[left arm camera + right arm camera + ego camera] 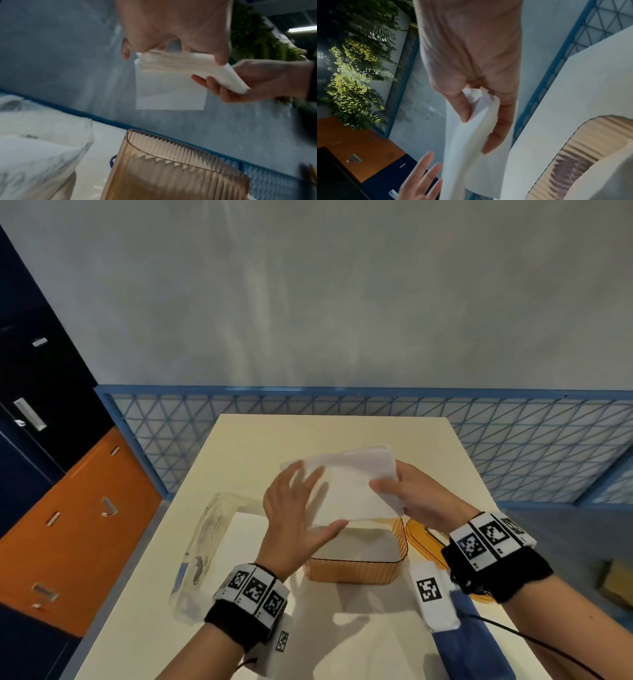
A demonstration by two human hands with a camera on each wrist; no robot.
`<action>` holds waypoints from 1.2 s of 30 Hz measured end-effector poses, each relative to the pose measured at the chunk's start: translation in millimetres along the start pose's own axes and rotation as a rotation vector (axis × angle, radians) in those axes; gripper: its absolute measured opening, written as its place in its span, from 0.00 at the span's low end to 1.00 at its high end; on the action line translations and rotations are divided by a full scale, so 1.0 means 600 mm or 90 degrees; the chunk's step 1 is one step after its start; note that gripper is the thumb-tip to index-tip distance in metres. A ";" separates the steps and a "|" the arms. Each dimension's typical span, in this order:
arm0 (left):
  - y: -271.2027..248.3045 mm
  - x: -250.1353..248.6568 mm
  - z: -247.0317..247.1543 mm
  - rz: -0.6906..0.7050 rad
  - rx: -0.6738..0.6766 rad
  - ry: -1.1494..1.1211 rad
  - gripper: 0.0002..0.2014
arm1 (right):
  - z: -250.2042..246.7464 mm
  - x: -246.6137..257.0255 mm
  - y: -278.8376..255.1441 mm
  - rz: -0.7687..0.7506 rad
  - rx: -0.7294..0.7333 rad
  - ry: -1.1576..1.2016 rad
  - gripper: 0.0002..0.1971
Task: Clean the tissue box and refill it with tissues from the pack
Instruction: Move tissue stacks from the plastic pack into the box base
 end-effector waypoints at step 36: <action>-0.025 0.051 0.113 -0.361 0.093 -0.316 0.15 | -0.047 -0.155 0.012 -0.008 -0.209 -0.167 0.21</action>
Point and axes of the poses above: each hand's wrist, its own y-axis towards the middle knuckle, its own z-axis out of the palm, x = y × z, the point moved 4 cm from there along y, towards the middle knuckle, and after that the axes turned 8 degrees about y, right-handed, at the moved point
